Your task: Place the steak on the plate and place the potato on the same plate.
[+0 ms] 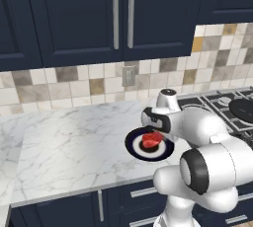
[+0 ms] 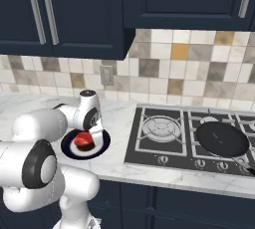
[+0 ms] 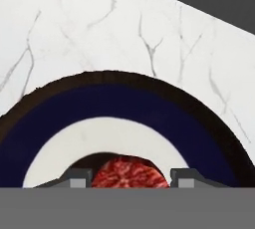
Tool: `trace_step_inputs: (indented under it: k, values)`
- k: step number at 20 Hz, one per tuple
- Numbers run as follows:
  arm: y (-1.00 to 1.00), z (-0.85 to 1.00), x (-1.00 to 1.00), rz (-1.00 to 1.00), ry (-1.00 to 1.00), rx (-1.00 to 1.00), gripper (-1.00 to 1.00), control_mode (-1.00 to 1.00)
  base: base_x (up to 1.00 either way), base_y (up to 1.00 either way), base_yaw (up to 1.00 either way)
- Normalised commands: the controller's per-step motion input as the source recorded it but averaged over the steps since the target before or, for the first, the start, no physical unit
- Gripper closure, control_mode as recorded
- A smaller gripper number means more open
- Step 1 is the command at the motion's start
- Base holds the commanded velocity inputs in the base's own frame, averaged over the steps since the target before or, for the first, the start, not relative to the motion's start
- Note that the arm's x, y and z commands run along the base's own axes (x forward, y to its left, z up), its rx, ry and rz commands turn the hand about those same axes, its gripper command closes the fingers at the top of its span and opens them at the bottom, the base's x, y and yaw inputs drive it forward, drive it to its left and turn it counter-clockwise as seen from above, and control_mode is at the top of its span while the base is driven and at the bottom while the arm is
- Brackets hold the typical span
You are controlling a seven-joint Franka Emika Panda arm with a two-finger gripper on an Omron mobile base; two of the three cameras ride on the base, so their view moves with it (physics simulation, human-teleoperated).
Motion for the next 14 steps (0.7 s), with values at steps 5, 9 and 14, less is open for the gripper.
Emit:
trace_step_inputs:
  k: [5,9,14]
  values:
    - [0.0,-0.2,0.26,0.01,0.0,0.0,1.0,-1.0,0.0,0.0,0.0]
    - [0.0,-0.16,0.22,0.01,0.0,0.0,1.0,-1.0,0.0,0.0,0.0]
    - [0.0,-0.13,0.11,0.0,0.0,0.0,1.0,-1.0,0.0,0.0,0.0]
